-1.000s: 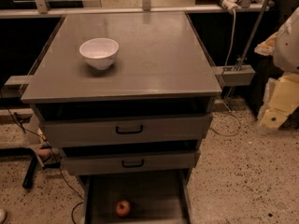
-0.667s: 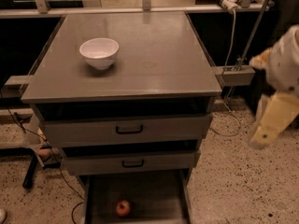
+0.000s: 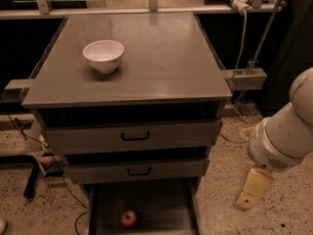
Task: Pick apple from bottom drawer and place on counter
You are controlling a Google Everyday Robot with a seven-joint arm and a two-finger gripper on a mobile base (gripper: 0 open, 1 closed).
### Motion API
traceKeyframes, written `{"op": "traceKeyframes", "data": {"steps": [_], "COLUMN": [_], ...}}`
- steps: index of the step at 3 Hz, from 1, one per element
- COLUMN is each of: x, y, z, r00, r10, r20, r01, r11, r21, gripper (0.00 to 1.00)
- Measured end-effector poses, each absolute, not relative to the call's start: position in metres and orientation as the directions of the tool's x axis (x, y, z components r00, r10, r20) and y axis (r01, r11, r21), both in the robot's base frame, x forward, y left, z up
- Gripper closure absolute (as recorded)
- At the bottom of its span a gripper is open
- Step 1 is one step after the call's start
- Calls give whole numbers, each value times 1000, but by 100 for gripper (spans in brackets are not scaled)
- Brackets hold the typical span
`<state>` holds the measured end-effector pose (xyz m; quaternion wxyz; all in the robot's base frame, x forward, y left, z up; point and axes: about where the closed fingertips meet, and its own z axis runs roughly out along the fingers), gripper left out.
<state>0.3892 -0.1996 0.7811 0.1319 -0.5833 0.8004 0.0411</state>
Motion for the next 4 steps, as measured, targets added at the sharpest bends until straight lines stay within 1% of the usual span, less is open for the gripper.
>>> {"op": "traceKeyframes", "data": {"steps": [1, 2, 3, 4], "x": [389, 379, 352, 352], "y": [-199, -173, -124, -86], "z": [781, 738, 663, 611], "r00": [-285, -312, -385, -441], "r10": [-923, -904, -834, -753], "r20": [-259, -293, -395, -489], "r01": [-945, -944, -923, -897], "r11": [316, 329, 358, 388], "r21": [-88, -7, 143, 212], "gripper": [0, 0, 0, 0]}}
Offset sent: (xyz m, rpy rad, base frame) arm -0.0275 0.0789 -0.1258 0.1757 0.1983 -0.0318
